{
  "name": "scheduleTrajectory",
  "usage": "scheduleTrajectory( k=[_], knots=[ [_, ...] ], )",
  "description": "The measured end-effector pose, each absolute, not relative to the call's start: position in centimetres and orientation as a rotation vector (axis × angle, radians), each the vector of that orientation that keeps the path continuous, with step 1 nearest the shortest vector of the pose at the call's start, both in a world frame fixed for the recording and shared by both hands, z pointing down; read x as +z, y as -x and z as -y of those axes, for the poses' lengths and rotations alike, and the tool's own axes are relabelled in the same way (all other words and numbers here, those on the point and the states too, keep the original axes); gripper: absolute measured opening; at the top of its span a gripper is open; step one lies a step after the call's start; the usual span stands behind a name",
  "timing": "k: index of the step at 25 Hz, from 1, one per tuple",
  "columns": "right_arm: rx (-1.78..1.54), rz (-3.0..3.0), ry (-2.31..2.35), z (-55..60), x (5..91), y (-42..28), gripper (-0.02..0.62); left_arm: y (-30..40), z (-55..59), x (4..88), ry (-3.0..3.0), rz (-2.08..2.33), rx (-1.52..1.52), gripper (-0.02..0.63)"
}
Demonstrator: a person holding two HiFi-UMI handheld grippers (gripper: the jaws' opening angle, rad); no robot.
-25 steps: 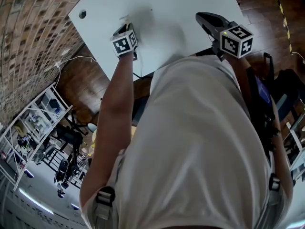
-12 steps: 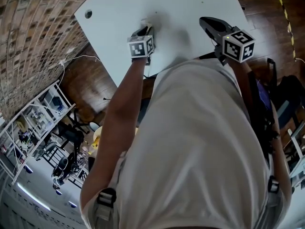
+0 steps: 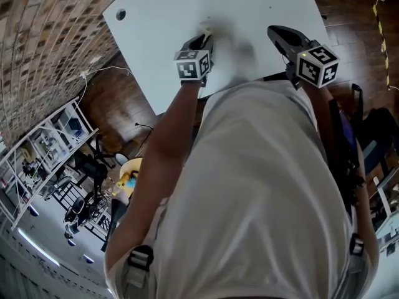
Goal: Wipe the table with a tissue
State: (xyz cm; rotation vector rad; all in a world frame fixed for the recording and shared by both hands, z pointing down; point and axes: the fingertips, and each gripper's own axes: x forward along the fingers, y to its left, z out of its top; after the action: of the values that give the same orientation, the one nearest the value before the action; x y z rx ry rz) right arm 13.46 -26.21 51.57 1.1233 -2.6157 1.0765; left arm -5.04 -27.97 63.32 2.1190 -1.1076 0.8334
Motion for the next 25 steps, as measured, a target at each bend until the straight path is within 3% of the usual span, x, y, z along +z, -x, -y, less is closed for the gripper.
scheduleTrajectory(
  k=[7,25],
  knots=[
    [1.088,2.618,-1.086,26.4,51.9,-14.9,0.008,8.8,31.6,63.3,-2.043,1.288,0.842,0.071],
    [1.123,2.589,-1.083,28.6,53.4,-23.5,0.008,4.3,35.2,64.9,-1.938,1.394,0.908,0.069]
  ],
)
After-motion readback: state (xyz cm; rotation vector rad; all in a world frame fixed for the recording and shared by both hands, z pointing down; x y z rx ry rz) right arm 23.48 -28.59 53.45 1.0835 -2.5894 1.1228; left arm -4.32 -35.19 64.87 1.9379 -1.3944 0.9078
